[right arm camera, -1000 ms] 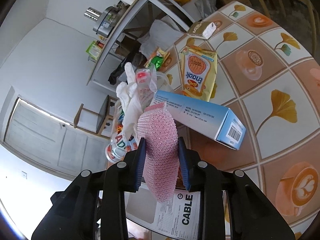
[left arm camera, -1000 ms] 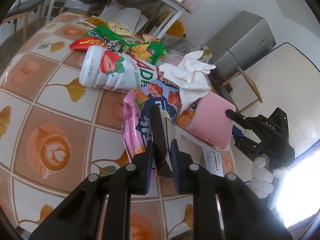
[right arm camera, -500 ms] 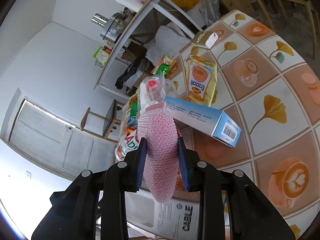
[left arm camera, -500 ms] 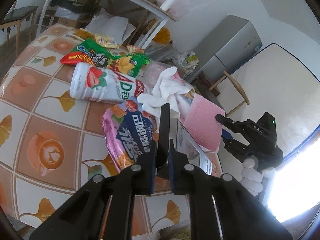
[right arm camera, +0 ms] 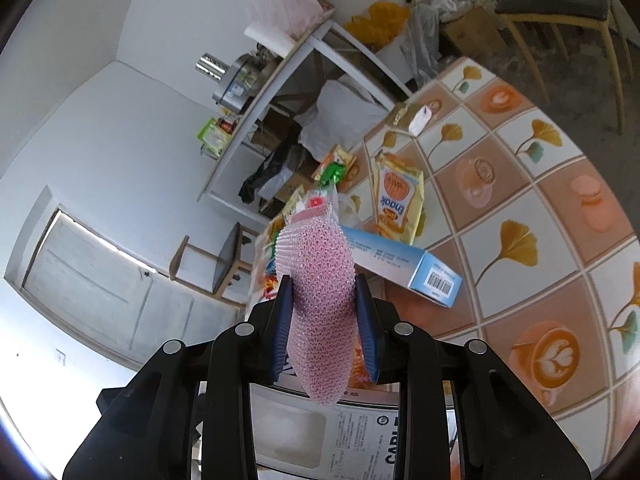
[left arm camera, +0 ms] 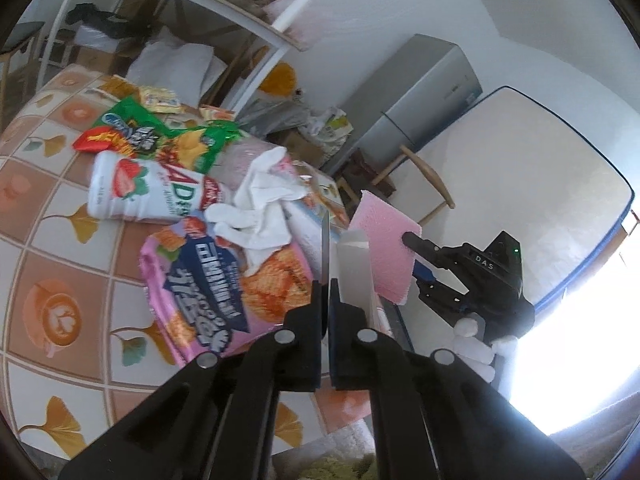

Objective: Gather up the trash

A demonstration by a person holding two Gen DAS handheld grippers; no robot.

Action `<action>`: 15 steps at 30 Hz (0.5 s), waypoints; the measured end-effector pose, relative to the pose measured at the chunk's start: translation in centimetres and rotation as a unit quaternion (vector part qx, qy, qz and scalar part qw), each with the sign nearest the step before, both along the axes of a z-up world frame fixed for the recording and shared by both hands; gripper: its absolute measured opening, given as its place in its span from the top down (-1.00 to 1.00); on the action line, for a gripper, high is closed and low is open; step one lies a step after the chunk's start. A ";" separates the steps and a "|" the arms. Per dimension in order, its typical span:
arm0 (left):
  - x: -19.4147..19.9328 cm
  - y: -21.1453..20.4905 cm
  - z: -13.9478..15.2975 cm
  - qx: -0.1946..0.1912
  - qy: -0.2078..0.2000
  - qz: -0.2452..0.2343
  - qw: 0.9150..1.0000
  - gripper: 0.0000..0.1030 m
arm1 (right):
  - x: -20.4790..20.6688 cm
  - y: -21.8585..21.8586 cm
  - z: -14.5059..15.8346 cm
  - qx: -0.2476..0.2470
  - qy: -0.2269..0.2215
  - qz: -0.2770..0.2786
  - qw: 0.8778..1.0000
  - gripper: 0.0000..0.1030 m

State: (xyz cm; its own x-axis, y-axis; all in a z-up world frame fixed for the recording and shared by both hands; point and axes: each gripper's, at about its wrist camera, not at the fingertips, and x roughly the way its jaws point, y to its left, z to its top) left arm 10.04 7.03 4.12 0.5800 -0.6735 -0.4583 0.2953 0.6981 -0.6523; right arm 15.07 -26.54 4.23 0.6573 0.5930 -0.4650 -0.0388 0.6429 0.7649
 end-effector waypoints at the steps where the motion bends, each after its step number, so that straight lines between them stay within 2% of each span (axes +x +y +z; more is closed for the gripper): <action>1: 0.0 -0.3 0.3 -0.005 -0.003 -0.006 1.000 0.97 | -0.2 -0.2 0.2 -0.001 -0.003 -0.003 1.000 0.45; 8: -0.3 -3.1 2.5 -0.014 -0.034 -0.052 0.998 0.97 | -1.8 -2.8 1.4 -0.001 -0.025 -0.031 0.999 0.45; 15: -0.7 -7.3 4.3 -0.012 -0.060 -0.116 0.991 0.97 | -4.0 -6.2 2.3 -0.003 -0.044 -0.076 0.996 0.45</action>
